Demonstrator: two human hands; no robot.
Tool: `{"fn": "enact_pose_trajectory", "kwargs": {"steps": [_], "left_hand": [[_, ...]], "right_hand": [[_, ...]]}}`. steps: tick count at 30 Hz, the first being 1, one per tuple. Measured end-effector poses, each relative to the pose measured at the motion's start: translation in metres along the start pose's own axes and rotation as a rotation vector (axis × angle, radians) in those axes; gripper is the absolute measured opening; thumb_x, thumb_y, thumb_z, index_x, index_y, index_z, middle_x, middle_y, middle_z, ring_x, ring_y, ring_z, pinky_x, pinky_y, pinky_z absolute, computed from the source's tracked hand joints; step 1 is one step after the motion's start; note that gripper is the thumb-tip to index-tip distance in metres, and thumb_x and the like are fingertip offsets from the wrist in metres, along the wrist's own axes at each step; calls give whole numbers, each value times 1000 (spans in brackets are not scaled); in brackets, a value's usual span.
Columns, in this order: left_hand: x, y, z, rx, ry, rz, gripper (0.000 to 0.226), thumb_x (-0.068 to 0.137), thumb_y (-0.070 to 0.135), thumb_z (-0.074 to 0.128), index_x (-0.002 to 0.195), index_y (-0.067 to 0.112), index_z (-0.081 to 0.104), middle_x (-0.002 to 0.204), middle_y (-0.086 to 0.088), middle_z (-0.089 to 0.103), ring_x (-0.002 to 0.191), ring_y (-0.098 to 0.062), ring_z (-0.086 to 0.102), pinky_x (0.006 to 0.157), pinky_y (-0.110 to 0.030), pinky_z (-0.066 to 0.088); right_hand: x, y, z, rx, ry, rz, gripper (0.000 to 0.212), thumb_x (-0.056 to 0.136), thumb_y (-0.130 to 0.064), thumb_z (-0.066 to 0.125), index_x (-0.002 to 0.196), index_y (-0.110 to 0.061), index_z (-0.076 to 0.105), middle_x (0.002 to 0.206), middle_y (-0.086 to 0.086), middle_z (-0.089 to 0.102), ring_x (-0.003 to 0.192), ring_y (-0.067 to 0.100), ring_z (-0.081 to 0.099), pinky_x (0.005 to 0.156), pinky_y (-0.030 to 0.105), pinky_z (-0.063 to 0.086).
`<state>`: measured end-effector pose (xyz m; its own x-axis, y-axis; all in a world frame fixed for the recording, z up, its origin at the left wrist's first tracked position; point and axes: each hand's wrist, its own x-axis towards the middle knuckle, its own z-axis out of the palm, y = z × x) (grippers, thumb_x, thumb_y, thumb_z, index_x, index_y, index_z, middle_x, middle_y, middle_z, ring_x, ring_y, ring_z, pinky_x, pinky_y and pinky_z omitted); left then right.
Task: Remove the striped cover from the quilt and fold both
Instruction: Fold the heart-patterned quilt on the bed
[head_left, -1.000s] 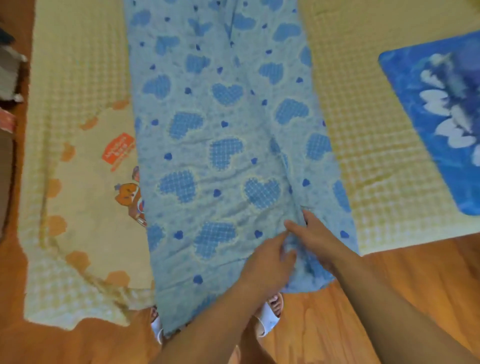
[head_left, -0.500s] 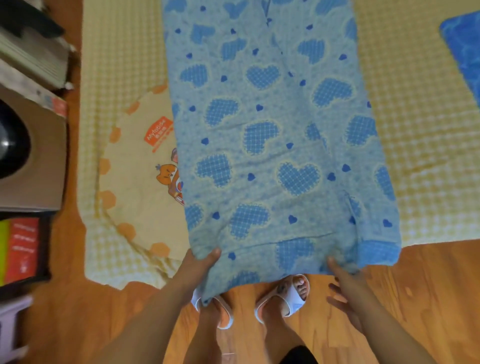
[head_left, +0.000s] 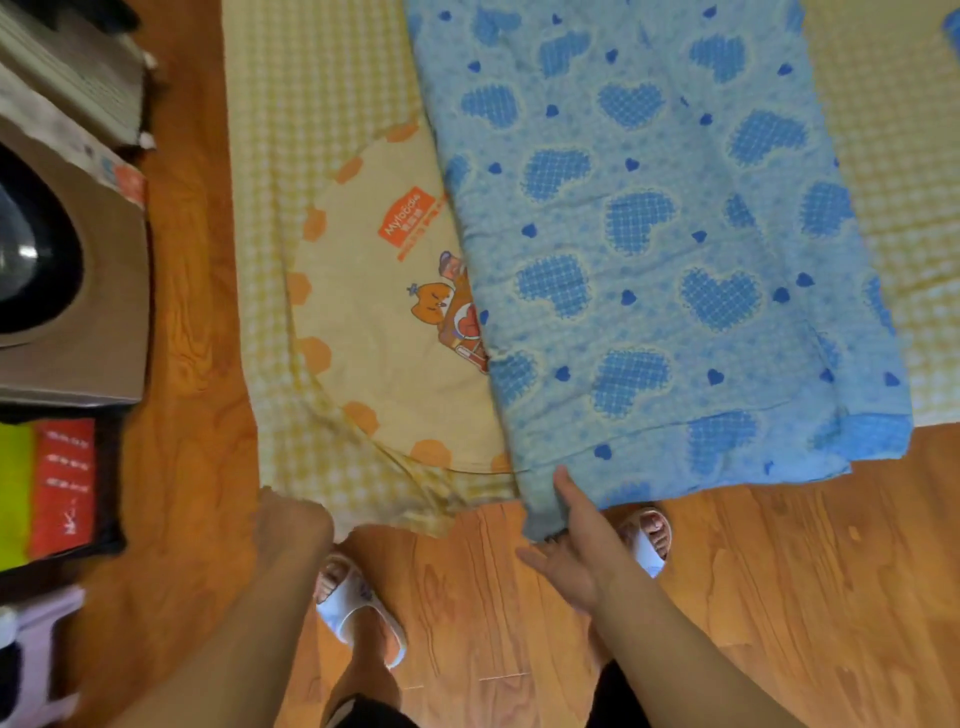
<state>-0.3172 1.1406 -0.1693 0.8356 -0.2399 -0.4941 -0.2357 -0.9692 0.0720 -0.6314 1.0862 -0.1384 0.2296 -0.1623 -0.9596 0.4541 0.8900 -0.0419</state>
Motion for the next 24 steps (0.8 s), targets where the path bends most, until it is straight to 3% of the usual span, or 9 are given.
{"fn": "enact_pose_trajectory", "kwargs": {"steps": [3, 5, 7, 9, 11, 16, 19, 21, 24], "left_hand": [[64, -24, -4, -62, -112, 14, 51, 93, 21, 59, 137, 1, 43, 135, -31, 53, 121, -47, 54, 99, -48, 47], [92, -38, -10, -112, -216, 68, 43, 93, 20, 60, 128, -2, 51, 125, -32, 59, 112, -46, 59, 91, -48, 50], [106, -59, -23, -65, -219, 171, 27, 89, 10, 64, 112, -3, 58, 111, -31, 64, 102, -44, 62, 75, -39, 45], [111, -83, -44, 22, -227, 314, 21, 86, 6, 61, 106, 6, 54, 103, -25, 65, 95, -43, 63, 68, -36, 39], [115, -96, -65, 159, -243, 398, 24, 86, 17, 56, 109, 13, 52, 102, -19, 66, 92, -40, 64, 67, -36, 41], [132, -64, -80, 556, -461, 481, 16, 89, 26, 60, 97, 15, 67, 114, -14, 68, 96, -29, 64, 73, -30, 44], [139, -36, -81, 765, -554, 529, 22, 96, 30, 56, 78, 17, 55, 94, -6, 61, 102, -27, 62, 75, -27, 39], [139, -25, -91, 722, -590, 614, 28, 94, 33, 58, 69, 28, 47, 80, 3, 55, 88, -23, 60, 69, -27, 44], [123, -7, -129, 480, -778, 581, 14, 94, 34, 59, 83, 24, 60, 81, -1, 67, 68, -14, 65, 54, -23, 48]], "right_hand": [[18, 33, 28, 74, 85, -85, 79, 83, -64, 62, 150, -33, 34, 160, 1, 27, 146, 34, 25, 112, 55, 33], [31, 43, 42, 244, 54, -229, 71, 87, -57, 63, 148, -27, 43, 153, 3, 41, 140, 31, 37, 112, 51, 36], [35, 46, 50, 405, 92, -373, 57, 89, -47, 65, 140, -22, 54, 130, 4, 63, 120, 25, 58, 106, 46, 44], [30, 46, 62, 430, 192, -440, 39, 92, -43, 63, 126, -25, 62, 118, 2, 66, 104, 19, 59, 98, 41, 49], [25, 45, 71, 426, 251, -478, 29, 92, -45, 61, 115, -28, 64, 122, 0, 63, 100, 16, 56, 98, 37, 48], [16, 29, 77, 560, 272, -490, 46, 85, -62, 62, 115, -26, 63, 122, 0, 63, 112, 21, 59, 100, 41, 48], [21, 9, 77, 618, 255, -465, 58, 80, -69, 63, 122, -29, 63, 119, -1, 68, 110, 25, 64, 95, 41, 52], [22, 0, 81, 646, 284, -446, 58, 79, -68, 65, 123, -31, 64, 118, -3, 70, 108, 25, 66, 97, 42, 51], [10, -3, 85, 723, 315, -422, 50, 83, -50, 72, 125, -26, 62, 117, -1, 69, 103, 22, 68, 88, 37, 55]]}}
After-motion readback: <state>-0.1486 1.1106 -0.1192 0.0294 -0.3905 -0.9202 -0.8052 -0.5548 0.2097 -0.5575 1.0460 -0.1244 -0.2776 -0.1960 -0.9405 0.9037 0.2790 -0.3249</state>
